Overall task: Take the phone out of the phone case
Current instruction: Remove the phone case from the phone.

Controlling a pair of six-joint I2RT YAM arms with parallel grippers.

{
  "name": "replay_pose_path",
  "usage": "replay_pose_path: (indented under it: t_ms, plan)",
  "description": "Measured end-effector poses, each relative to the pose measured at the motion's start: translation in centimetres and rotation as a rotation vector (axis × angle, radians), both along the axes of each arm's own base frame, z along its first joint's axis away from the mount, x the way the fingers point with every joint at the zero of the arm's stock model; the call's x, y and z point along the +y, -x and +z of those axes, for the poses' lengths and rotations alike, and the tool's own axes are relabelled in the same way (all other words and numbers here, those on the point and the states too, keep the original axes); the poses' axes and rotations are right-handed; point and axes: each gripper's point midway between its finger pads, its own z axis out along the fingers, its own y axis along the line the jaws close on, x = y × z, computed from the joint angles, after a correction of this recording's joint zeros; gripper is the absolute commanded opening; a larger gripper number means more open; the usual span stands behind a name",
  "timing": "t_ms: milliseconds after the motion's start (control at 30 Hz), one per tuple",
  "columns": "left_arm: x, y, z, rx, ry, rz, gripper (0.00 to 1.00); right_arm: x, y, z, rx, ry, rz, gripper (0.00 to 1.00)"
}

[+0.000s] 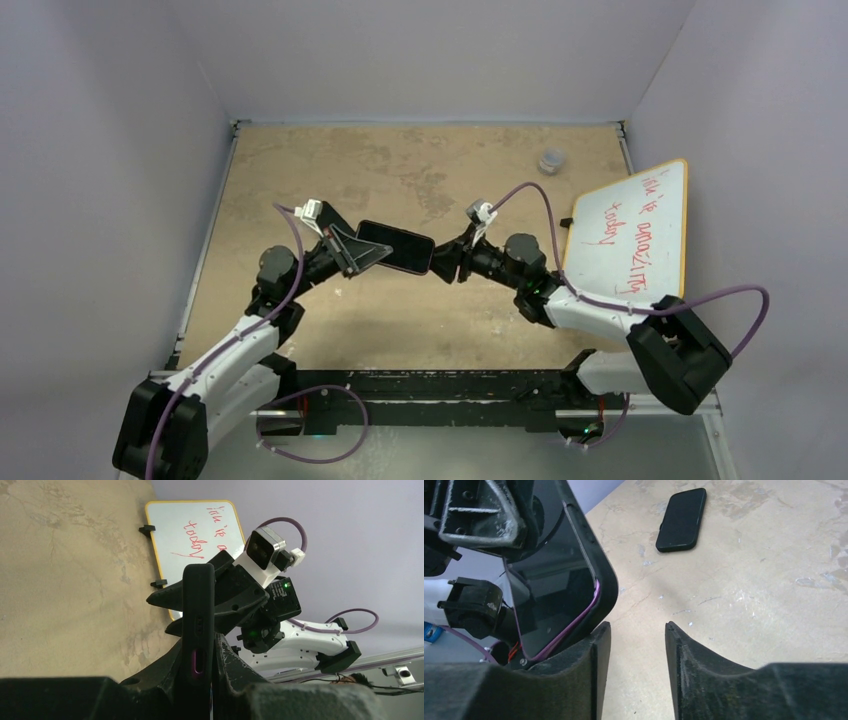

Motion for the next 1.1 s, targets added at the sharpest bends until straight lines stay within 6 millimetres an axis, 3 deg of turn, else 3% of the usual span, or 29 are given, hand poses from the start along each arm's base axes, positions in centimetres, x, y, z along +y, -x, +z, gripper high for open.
replay_pose_path:
  t_ms: [300, 400, 733, 900, 1100]
  plan:
    - [-0.4, -1.1, -0.8, 0.049, -0.004, -0.017, 0.00, -1.7, 1.9, -0.7, -0.003, 0.037, 0.004, 0.65]
    - [-0.1, -1.3, -1.0, 0.045, -0.017, -0.027, 0.00, -2.2, 2.5, 0.2, -0.021, 0.040, 0.015, 0.70]
    - [0.5, -0.2, 0.3, -0.037, -0.014, -0.060, 0.00, -2.9, 2.2, 5.7, -0.044, -0.098, -0.016, 0.67]
    - [0.6, 0.3, 0.7, -0.042, 0.012, -0.082, 0.00, -2.1, 2.9, 5.8, -0.017, -0.105, 0.052, 0.64]
    - [0.6, 0.6, 1.7, -0.062, 0.041, -0.096, 0.00, -1.1, 4.8, 4.4, 0.004, -0.074, 0.193, 0.60]
